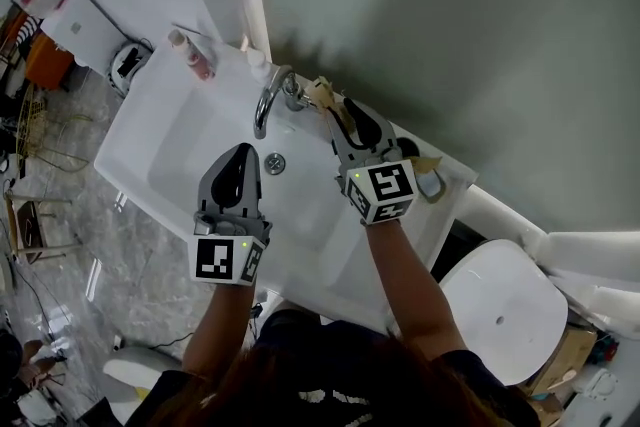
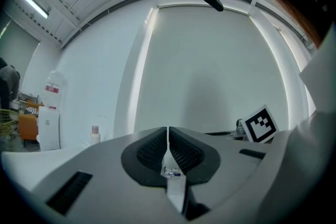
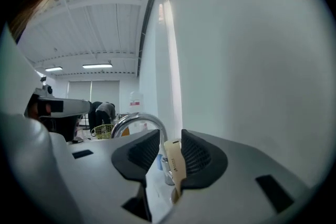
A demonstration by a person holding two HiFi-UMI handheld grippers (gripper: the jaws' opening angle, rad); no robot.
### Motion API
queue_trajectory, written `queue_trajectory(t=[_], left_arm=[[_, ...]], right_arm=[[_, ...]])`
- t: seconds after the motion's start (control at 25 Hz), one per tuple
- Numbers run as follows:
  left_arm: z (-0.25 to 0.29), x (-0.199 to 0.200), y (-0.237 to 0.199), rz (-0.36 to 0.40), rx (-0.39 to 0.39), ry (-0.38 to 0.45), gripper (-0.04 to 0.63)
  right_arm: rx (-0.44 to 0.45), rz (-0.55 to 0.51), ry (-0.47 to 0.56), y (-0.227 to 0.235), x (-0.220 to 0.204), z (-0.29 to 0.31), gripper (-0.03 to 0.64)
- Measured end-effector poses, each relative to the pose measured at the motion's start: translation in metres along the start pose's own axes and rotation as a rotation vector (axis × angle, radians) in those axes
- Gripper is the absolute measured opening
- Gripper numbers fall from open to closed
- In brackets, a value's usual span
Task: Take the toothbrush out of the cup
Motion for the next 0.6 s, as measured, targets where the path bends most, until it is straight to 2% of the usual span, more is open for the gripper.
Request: queue_trajectory(t=[0.2, 0.4, 0.6], left_arm=[[0.009, -0.010, -0.012, -0.002, 0.015, -0.012, 0.029], [0.011, -0.015, -0.020, -0.005, 0.036, -0.014, 0.029], [0.003, -0.021, -0.028, -0.013, 0.065, -0.021, 0.028]], right_arm=[[0.000, -0.020, -0.088, 0.001, -0.029, 0.042, 0.194], [-0.001, -0.029, -0.133, 0.011, -0.044, 0.071, 0.244], [0.032, -0.089, -0.197, 0.006, -0.057, 0.085, 0.284]])
Point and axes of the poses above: the fingertips, and each gripper's own axes: z forward along the fingers, y to its right, x out of its top, the point moved 4 cm from there along -z, backward along the fingers, and after that the axes turned 2 degrees about -z, right-handed, at the moved point
